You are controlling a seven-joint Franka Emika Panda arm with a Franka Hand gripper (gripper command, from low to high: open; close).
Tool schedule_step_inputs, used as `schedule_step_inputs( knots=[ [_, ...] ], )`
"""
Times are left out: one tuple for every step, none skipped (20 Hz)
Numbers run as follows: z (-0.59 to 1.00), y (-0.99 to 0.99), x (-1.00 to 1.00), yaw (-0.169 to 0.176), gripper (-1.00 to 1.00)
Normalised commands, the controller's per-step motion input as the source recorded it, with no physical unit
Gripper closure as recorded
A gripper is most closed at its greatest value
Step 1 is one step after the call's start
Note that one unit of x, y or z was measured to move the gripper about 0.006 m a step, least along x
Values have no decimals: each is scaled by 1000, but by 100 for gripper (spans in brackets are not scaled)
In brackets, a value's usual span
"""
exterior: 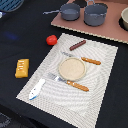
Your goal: Interact with the objects in diverse but meaningful ways.
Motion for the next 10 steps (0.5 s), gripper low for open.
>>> schedule_step_inputs(
  knots=[
    [-477, -377, 483, 0, -100],
    [-477, -377, 483, 0, -100],
    [-509, -294, 494, 0, -100],
    [-563, -263, 460, 0, -100],
    [-623, -363, 346, 0, -100],
    [-623, -337, 334, 0, -100],
    [-560, -323, 329, 0, -100],
    [-443, -340, 231, 0, -100],
    [-397, -323, 189, 0, -100],
    [-383, -320, 180, 0, -100]
  ],
)
